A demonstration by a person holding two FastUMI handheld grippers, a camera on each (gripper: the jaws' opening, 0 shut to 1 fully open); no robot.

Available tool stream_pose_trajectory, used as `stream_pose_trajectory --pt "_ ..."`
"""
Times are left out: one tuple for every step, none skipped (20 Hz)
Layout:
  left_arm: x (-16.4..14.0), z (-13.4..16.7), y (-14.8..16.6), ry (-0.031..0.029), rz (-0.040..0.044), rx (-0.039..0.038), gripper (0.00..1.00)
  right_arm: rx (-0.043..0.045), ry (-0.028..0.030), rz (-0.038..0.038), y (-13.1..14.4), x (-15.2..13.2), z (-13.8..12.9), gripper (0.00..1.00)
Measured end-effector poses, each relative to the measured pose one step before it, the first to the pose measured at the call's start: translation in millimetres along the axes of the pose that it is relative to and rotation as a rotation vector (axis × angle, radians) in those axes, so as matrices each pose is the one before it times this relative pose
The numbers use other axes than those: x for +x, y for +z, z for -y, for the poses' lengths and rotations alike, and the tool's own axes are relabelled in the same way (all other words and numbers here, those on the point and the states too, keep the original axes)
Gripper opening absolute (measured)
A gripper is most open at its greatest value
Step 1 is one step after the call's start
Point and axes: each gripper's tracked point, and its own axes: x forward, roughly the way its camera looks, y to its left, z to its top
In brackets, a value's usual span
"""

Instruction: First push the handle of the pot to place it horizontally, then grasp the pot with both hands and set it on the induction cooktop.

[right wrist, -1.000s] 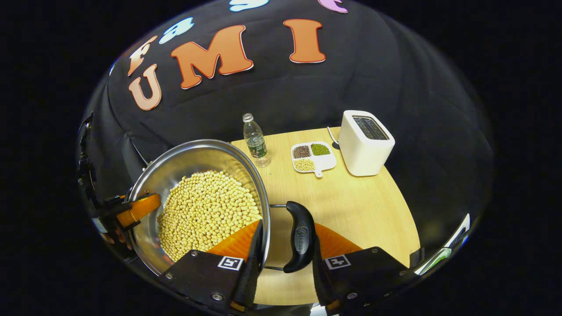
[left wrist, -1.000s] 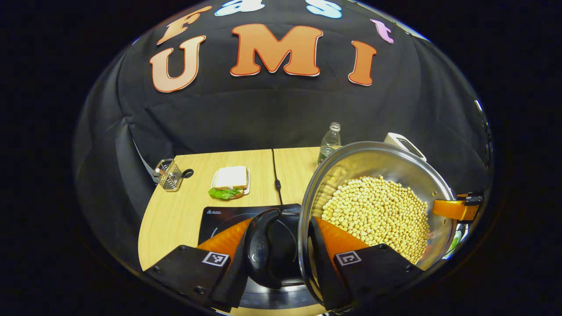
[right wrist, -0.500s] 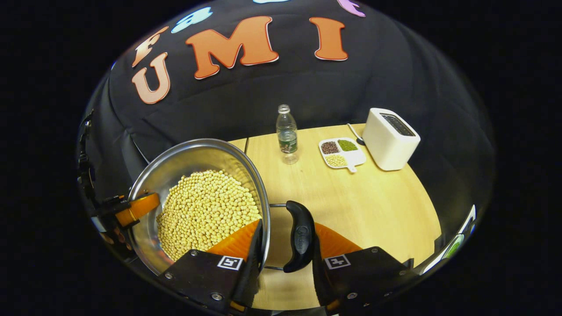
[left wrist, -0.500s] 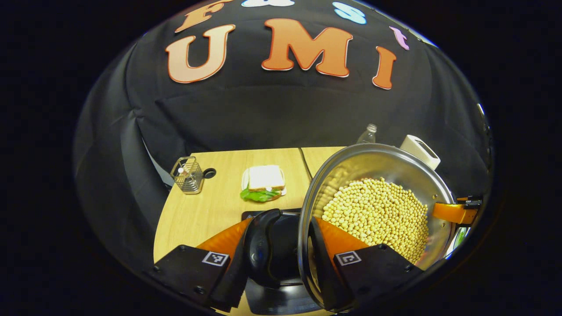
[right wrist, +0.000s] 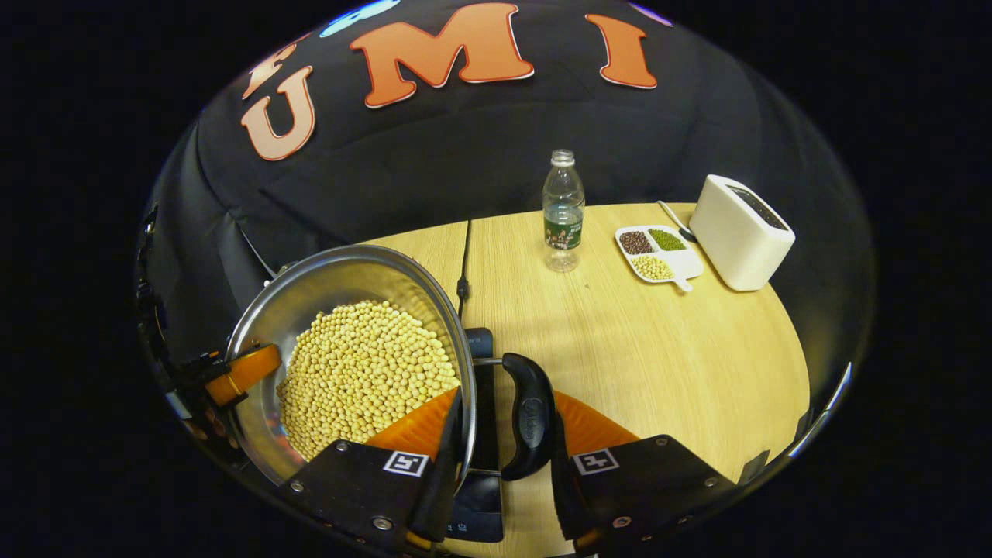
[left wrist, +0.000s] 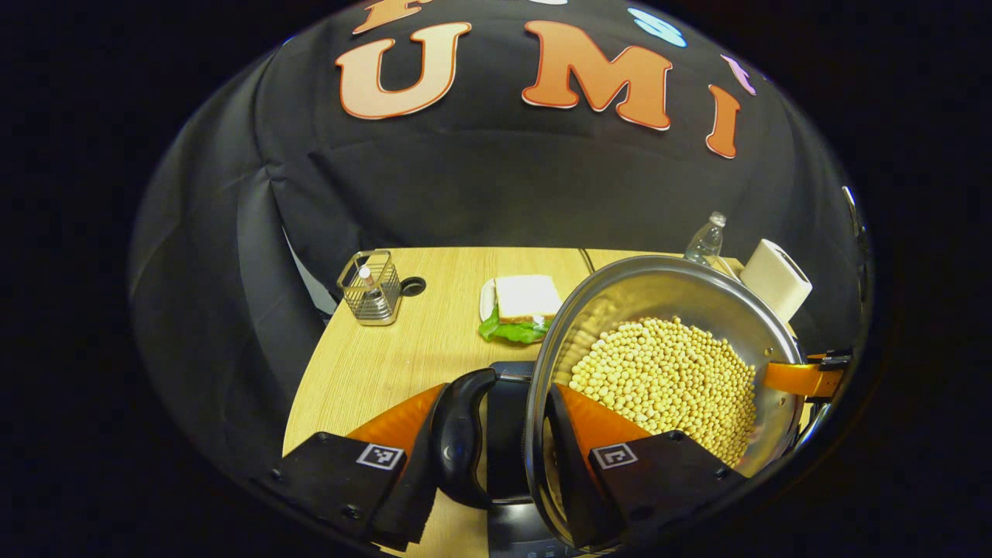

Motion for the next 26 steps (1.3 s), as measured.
stream_pose_trajectory --pt "-1.04 0.26 0.70 0.00373 -0.00972 -0.00192 0.74 0.00000 0.00237 -0.01389 0.33 -0.97 0.87 0.53" --pt "-1.49 -0.32 1.82 0.00358 -0.00962 -0.00010 0.74 0.00048 0.00300 -0.01229 4.06 0.98 0.81 0.53" --pt "-0.23 0.51 2.28 0.00483 -0.00889 0.00087 0.74 0.00214 0.00285 -0.01247 3.94 -1.14 4.46 0.53" --pt "-1.37 0.27 -0.01 0.00310 -0.00720 0.00135 0.74 0.00198 0.00113 -0.01005 2.57 0.66 1.16 0.53" --pt "-0.01 1.17 1.52 0.00241 -0.00952 -0.00065 0.74 0.00084 -0.00017 -0.01025 -0.76 -1.55 -0.30 0.49" --pt "0.83 0.71 -0.16 0.00092 -0.00441 -0.00080 0.74 0.00183 -0.00114 -0.00745 2.92 -1.42 0.89 0.53" --pt "-0.67 0.92 1.71 -0.00118 -0.00405 0.00080 0.74 0.00134 -0.00193 -0.00763 -0.72 -0.58 -0.30 0.53" --pt "2.07 -0.35 -0.89 -0.00147 -0.00070 0.00022 0.74 0.00181 -0.00298 -0.00482 2.02 -0.03 1.21 0.53" --pt "0.90 -0.13 -0.29 -0.00369 -0.00231 0.00467 0.74 -0.00062 -0.00434 -0.00437 -3.30 1.54 -1.17 0.53" --pt "0.69 -0.56 -1.00 -0.00351 0.00488 0.00226 0.73 -0.00011 -0.00416 -0.00203 1.72 0.34 -0.19 0.53" --pt "0.97 0.07 -0.92 -0.00171 -0.00108 -0.00090 0.74 0.00017 -0.00386 -0.00133 -0.40 -1.60 -0.50 0.53" --pt "-0.29 -0.24 -0.55 -0.00182 0.00218 -0.00403 0.73 0.00111 -0.00250 -0.00133 1.53 -1.24 -0.57 0.53" --pt "0.20 1.00 -0.51 -0.00180 -0.00101 -0.00331 0.74 0.00118 -0.00251 0.00042 0.30 -0.14 -0.05 0.53" --pt "0.18 -0.12 -0.31 -0.00328 0.00242 0.00150 0.73 0.00208 -0.00317 -0.00028 0.95 0.92 -0.79 0.53" --pt "-1.01 -0.07 0.37 -0.00575 0.00260 0.00734 0.74 0.00553 -0.00121 0.01425 1.56 -1.34 -0.54 0.53" --pt "1.33 -1.02 -0.59 -0.00142 0.00446 -0.00021 0.74 0.00194 0.00082 -0.00199 -0.03 -2.14 -0.70 0.53" --pt "0.78 -0.40 -1.26 0.00747 -0.00213 0.00123 0.73 -0.00416 0.00586 0.00867 -1.45 0.94 0.64 0.53" --pt "1.04 -0.54 -3.98 0.00942 -0.01200 0.00184 0.76 -0.00885 0.00310 0.00654 1.39 -0.15 -0.06 0.53" --pt "-2.93 -0.59 -4.13 0.01038 -0.01382 -0.00047 0.78 -0.00773 0.00211 0.01525 2.42 -0.24 -0.06 0.56" --pt "1.51 -0.53 0.95 0.00300 0.00686 -0.00028 0.83 -0.00848 -0.00050 -0.00045 -0.90 -0.52 0.33 0.58" --pt "-0.59 0.75 -4.93 0.00039 -0.01763 0.00821 0.84 0.00526 -0.00102 0.01779 3.29 -7.38 2.38 0.61" --pt "-3.76 -1.87 -3.74 -0.00102 -0.01121 0.01829 0.86 0.00900 0.00475 0.02459 4.09 -2.59 1.61 0.63" --pt "-5.82 -1.14 0.96 0.00137 0.00470 0.01739 0.86 0.00943 0.00856 0.02181 3.36 -8.75 2.68 0.66" --pt "-2.07 0.80 -0.32 0.00050 0.00893 0.01309 0.86 0.00786 0.00991 0.02451 4.03 -6.45 1.76 0.69" --pt "-6.22 0.61 3.24 0.00468 0.01488 0.00657 0.85 0.00722 -0.00292 0.03898 10.07 -6.62 6.10 0.78" --pt "-12.79 -1.47 7.40 0.00596 0.02590 0.00706 0.86 0.00964 0.00365 0.05062 15.54 -9.92 6.32 0.81"
